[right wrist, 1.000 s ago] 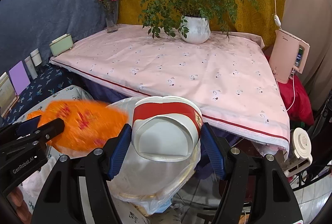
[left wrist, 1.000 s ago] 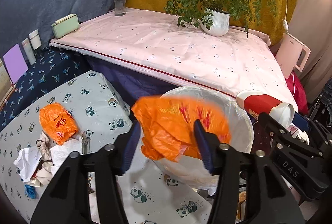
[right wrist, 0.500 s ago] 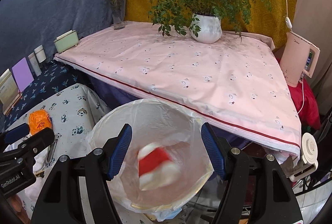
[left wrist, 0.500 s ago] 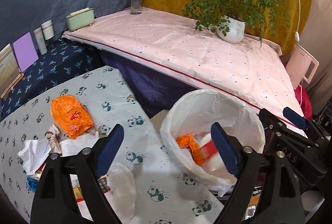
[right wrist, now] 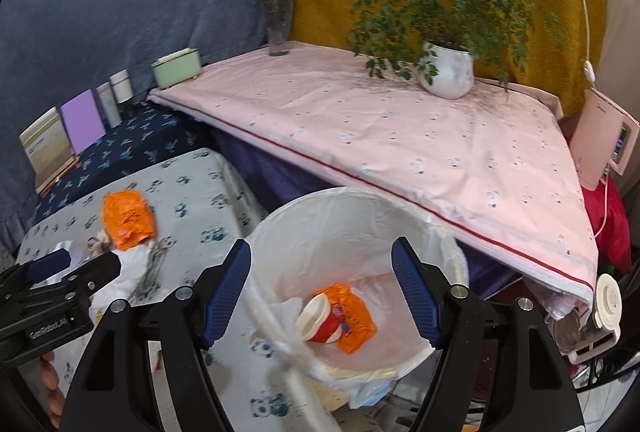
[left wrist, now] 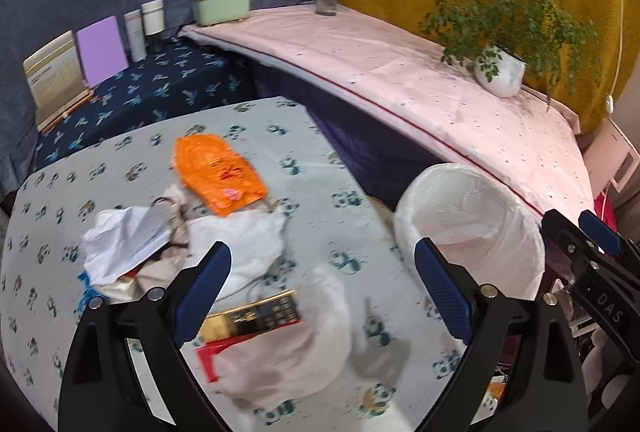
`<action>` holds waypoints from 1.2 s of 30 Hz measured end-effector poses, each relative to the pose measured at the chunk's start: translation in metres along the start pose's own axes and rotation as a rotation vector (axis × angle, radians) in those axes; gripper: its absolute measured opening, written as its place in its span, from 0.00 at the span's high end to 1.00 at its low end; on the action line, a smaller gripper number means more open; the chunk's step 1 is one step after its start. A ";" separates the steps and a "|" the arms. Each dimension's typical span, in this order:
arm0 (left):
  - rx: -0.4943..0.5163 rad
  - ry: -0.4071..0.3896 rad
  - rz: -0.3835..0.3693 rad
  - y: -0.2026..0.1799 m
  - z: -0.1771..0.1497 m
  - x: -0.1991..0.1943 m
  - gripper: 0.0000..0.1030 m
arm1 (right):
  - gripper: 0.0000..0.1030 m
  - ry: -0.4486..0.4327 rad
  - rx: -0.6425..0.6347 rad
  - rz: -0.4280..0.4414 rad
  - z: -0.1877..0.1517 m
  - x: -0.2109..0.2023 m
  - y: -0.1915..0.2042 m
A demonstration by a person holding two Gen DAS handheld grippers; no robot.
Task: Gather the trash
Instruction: 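Open both grippers to drop the cup and orange bag into the bin, then move both grippers back over the trash pile, then grasp the white tissue with the right gripper while the left grasps the red booklet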
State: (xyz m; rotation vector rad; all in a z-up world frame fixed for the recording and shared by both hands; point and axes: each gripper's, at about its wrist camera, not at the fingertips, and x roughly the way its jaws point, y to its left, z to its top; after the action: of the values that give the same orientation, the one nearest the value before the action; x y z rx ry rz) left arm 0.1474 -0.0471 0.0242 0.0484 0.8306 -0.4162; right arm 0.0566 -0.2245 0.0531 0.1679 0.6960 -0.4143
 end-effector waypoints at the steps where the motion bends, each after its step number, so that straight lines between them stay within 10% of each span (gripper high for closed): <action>1: -0.008 0.001 0.011 0.006 -0.003 -0.002 0.14 | 0.32 0.004 -0.009 0.012 -0.002 -0.002 0.006; 30: -0.168 0.079 0.208 0.133 -0.082 -0.034 0.14 | 0.34 0.179 -0.231 0.233 -0.081 0.018 0.157; 36: -0.171 0.085 0.204 0.140 -0.088 -0.034 0.14 | 0.51 0.236 -0.254 0.237 -0.094 0.037 0.166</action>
State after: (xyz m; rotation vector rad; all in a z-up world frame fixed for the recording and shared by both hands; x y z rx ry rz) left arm 0.1181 0.1108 -0.0274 -0.0077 0.9324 -0.1515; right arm 0.0975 -0.0585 -0.0395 0.0579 0.9420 -0.0764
